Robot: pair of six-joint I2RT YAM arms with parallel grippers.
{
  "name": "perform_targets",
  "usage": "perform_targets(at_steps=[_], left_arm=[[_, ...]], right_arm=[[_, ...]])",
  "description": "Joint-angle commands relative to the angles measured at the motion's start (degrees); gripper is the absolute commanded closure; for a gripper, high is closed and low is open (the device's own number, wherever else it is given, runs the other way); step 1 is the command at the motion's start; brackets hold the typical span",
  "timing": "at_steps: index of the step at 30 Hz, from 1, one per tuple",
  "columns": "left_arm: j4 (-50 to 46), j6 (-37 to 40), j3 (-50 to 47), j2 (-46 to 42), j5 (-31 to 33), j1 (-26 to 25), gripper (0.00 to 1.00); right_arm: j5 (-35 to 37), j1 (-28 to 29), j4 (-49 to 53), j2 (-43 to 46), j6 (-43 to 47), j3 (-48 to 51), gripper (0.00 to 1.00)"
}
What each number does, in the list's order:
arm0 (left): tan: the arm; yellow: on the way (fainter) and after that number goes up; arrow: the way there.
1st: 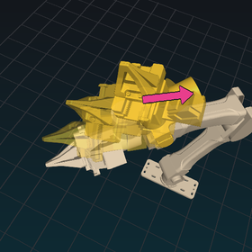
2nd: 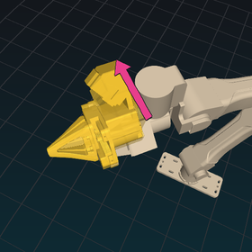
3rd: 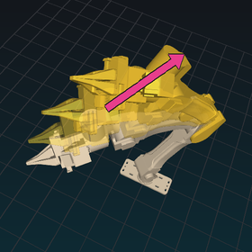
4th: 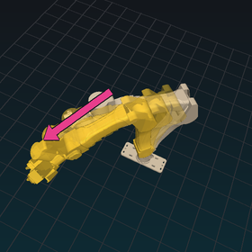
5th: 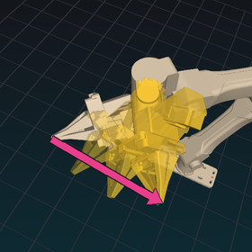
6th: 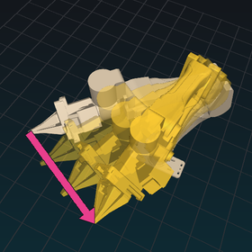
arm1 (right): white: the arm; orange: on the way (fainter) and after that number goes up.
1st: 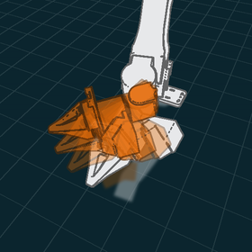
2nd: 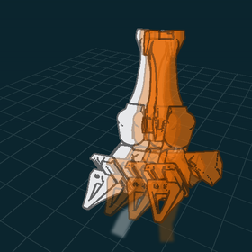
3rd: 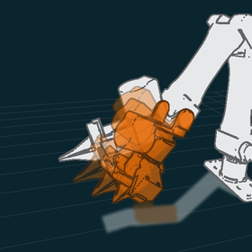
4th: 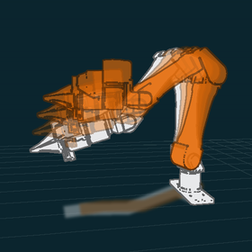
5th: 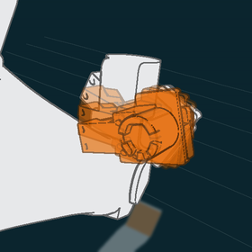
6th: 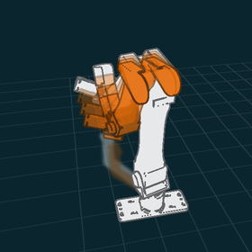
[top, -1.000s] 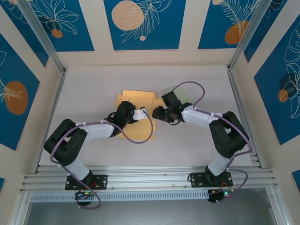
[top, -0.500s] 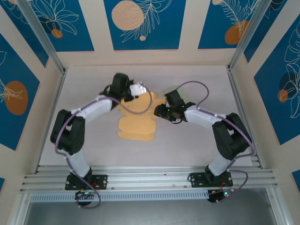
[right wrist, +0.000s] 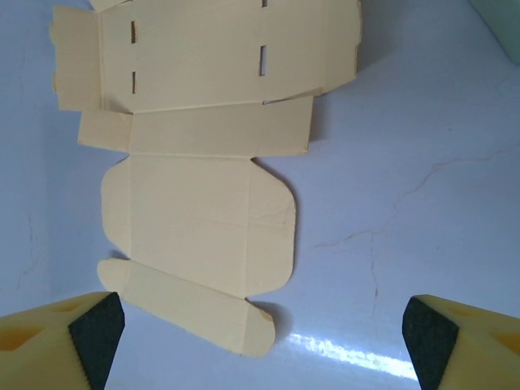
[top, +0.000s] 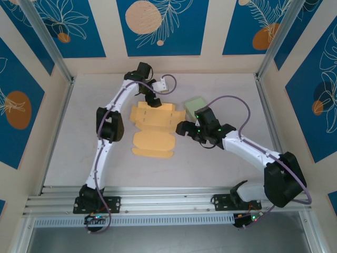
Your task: Fold the paper box
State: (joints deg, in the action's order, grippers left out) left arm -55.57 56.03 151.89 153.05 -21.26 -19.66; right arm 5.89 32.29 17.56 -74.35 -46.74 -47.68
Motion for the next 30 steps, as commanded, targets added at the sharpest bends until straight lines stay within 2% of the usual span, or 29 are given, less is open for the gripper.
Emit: perform_targets(at_steps=[1,7,10,14,21,26,28,30], left_arm=[[-14.1,1.4,10.8,4.5,-5.5,1.3,0.09],[-14.2,2.6,10.2,6.0,-6.7,2.6,0.14],[-16.6,4.2,10.1,6.0,-9.6,3.2,0.15],[-15.6,4.5,10.1,6.8,-8.8,4.0,0.15],[-13.3,4.8,10.1,8.6,-11.4,4.7,0.15],[-15.3,5.9,10.2,10.0,-12.0,4.6,0.17],[-16.6,6.6,10.2,9.9,-12.1,4.5,0.24],[-17.9,6.8,10.2,9.6,-12.2,4.5,0.41]], right_arm=[[3.1,1.4,4.5,4.6,-1.4,1.9,0.07],[6.5,2.0,6.5,10.9,-4.0,4.3,0.06],[9.1,2.2,8.8,12.9,-5.5,4.7,0.06],[10.8,2.9,9.6,15.5,-6.6,5.6,0.06],[13.5,4.3,12.3,17.8,-7.4,6.0,0.07],[15.3,4.6,12.8,18.9,-8.5,6.2,0.06],[16.0,4.6,12.8,19.2,-8.9,6.4,0.07],[16.5,4.7,12.7,19.3,-9.1,6.3,0.06]])
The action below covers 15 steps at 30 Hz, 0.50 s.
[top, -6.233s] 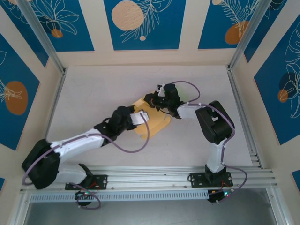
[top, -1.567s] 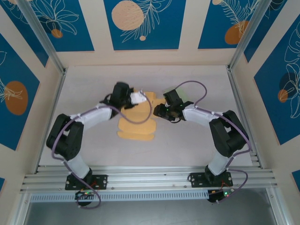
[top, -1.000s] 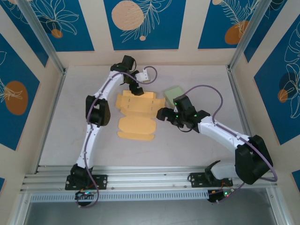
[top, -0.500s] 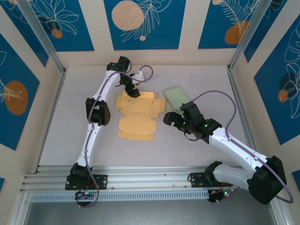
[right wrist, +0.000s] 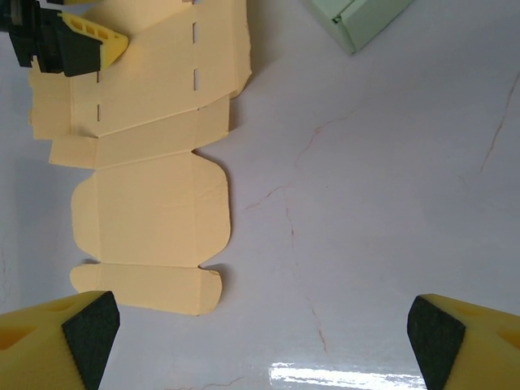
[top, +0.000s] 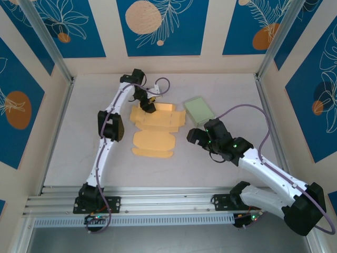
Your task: Fold the paper box
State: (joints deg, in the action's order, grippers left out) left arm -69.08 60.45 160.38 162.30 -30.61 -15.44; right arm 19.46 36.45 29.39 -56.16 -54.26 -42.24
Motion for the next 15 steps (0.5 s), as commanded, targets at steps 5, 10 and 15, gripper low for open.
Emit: perform_targets(at_steps=[5,10,15], left_arm=[[-6.0,2.3,1.5,-0.6,-2.3,0.3,0.83],[-6.0,2.2,1.3,-1.8,-1.6,0.3,0.94],[-5.9,2.3,1.3,-4.7,-1.0,0.0,1.0]], right_arm=[[3.9,0.5,1.0,1.7,-1.6,1.2,0.06],[5.6,0.5,1.8,2.4,-1.9,1.6,0.06],[6.2,0.1,-0.2,3.4,-1.6,3.1,0.07]])
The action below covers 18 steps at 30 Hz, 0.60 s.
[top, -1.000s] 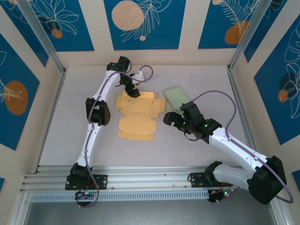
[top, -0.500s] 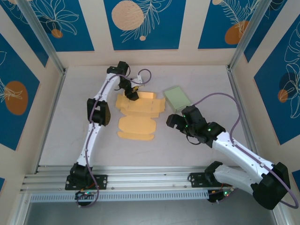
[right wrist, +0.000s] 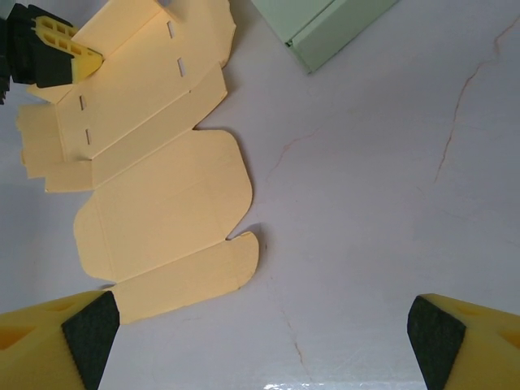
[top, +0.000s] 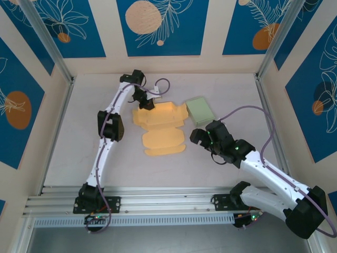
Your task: Fold the paper box
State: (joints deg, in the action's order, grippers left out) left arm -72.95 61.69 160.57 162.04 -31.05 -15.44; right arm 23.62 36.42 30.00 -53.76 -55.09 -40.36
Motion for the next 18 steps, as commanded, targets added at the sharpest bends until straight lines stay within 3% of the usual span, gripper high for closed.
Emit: perform_targets(at_steps=[1,3,6,10,12,16,18], left_arm=[[-2.3,1.2,1.1,-5.3,-0.5,-0.2,1.0],[-3.0,0.8,1.1,-6.8,-0.8,-0.6,1.0],[-4.8,0.0,1.0,-9.2,0.3,-1.6,1.0],[-5.2,-2.4,-2.1,-13.1,6.4,-4.2,1.0],[-1.0,-3.6,-9.7,-17.5,10.5,-5.7,1.0],[20.1,-2.4,-37.4,-31.9,21.4,-9.5,1.0],[27.0,-1.9,-47.9,-38.3,22.1,-10.4,1.0]], right_arm=[[1.0,-0.3,-2.2,0.9,-0.5,1.7,0.07],[-2.4,-1.8,-5.4,0.2,0.1,2.3,0.07],[-13.7,-7.1,-12.5,-2.4,1.8,2.9,0.07],[-25.6,-13.6,-19.4,-8.9,5.2,1.6,0.09],[-28.8,-15.4,-21.4,-12.6,7.3,0.1,0.09],[-32.0,-18.2,-21.3,-18.6,10.7,-4.1,0.09],[-34.1,-18.9,-23.1,-20.3,11.6,-4.9,0.12]])
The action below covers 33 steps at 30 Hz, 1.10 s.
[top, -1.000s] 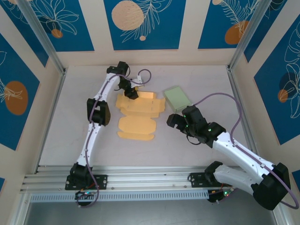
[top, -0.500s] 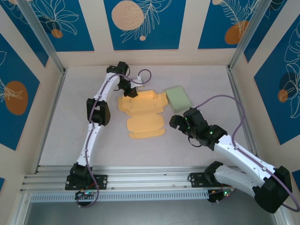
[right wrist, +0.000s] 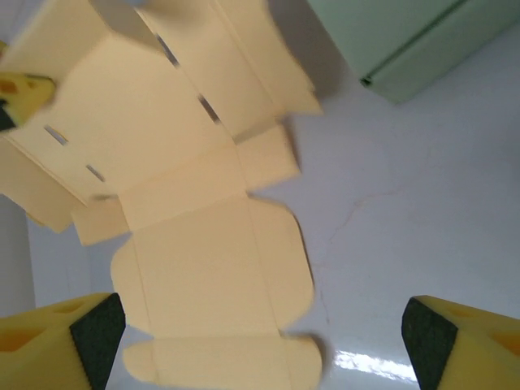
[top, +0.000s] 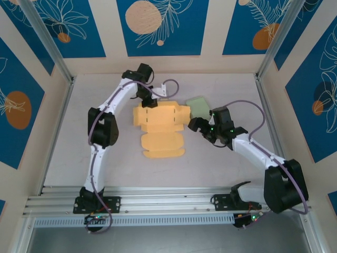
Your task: Fold the paper box
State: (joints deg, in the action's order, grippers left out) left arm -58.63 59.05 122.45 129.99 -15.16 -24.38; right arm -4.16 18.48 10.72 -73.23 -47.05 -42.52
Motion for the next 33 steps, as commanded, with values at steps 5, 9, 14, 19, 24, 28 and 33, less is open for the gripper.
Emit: perform_targets(at_steps=[5,9,14,19,24,28,33], left_arm=[[17.3,-4.1,-20.4,-15.0,9.4,-3.3,1.0],[25.4,-6.4,-30.8,-20.6,16.1,-7.7,1.0],[50.7,-8.4,-50.4,-28.8,23.8,-11.7,1.0],[67.7,-10.7,-62.1,-34.7,22.0,-13.3,1.0],[73.8,-13.2,-67.4,-36.2,21.4,-13.9,1.0],[80.2,-12.9,-73.1,-37.9,19.9,-13.9,1.0],[80.1,-12.1,-74.2,-36.7,18.6,-13.9,0.99]], right_arm=[[-10.9,-1.2,-7.8,-5.5,3.2,-2.9,0.24],[-13.5,-1.2,-10.0,-6.7,2.5,-0.3,0.33],[-12.8,-1.0,-11.0,-1.8,4.3,6.4,0.36],[-13.7,-1.6,-15.4,-0.5,6.1,11.1,0.4],[-12.3,-1.7,-15.3,-4.4,8.3,10.3,0.42],[-10.8,-1.9,-16.7,-7.0,10.1,9.7,0.42],[-7.8,-1.9,-17.1,-9.0,12.5,8.1,0.4]])
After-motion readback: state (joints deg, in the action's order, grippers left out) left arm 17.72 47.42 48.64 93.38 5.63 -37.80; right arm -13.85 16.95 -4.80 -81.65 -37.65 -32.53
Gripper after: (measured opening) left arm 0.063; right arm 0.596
